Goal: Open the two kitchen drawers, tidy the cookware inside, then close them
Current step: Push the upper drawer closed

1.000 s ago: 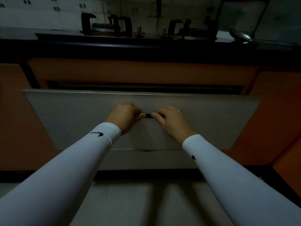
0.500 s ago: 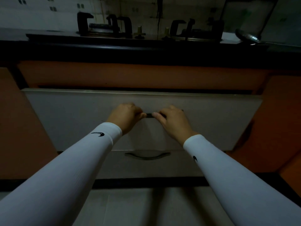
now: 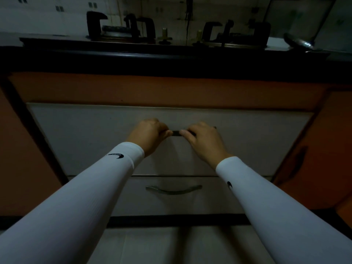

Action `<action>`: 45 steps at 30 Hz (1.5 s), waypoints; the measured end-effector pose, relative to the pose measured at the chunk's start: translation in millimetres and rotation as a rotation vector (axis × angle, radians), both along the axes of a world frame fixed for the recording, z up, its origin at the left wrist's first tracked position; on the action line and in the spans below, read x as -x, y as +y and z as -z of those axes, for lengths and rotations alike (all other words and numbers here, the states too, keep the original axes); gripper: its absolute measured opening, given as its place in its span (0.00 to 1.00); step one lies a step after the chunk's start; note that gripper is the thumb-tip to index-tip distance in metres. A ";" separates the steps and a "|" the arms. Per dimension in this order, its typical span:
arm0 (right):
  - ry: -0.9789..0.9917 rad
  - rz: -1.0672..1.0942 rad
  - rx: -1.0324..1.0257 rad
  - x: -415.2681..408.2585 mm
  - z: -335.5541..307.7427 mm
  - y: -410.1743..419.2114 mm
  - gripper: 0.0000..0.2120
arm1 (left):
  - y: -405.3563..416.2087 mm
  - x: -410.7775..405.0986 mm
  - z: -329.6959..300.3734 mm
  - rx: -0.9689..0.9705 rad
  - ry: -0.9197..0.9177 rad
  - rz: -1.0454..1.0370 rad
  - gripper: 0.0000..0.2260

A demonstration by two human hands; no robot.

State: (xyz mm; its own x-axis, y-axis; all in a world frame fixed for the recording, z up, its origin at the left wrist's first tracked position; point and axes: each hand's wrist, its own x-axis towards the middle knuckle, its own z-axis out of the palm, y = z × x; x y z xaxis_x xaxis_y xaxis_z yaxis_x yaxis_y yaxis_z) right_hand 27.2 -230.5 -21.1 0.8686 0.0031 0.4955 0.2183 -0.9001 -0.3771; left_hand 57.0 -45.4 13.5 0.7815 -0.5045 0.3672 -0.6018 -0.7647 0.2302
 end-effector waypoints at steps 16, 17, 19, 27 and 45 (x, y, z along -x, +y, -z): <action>0.033 -0.021 0.045 -1.3 -6.4 -3.8 0.15 | -0.6 2.2 -5.4 -0.051 0.015 0.011 0.15; 0.041 -0.026 0.048 -1.2 -6.9 -4.1 0.15 | -0.7 2.7 -5.7 -0.057 0.013 0.006 0.15; 0.050 -0.035 0.059 -1.2 -8.0 -4.1 0.15 | -1.2 3.4 -5.8 -0.071 0.020 -0.006 0.15; 0.052 -0.001 0.086 1.6 -10.1 -2.6 0.17 | -1.5 4.6 -8.9 0.021 0.087 -0.049 0.13; -0.025 0.007 0.057 43.7 9.3 -4.6 0.21 | 16.9 30.7 13.3 0.134 -0.058 -0.047 0.15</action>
State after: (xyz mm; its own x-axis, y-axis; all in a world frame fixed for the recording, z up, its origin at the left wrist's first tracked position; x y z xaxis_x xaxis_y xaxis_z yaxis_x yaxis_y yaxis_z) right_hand -16.5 -235.0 -30.4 0.8559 0.0256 0.5164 0.2203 -0.9216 -0.3195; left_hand 26.3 -28.5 0.2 0.7784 -0.4115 0.4742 -0.5817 -0.7567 0.2982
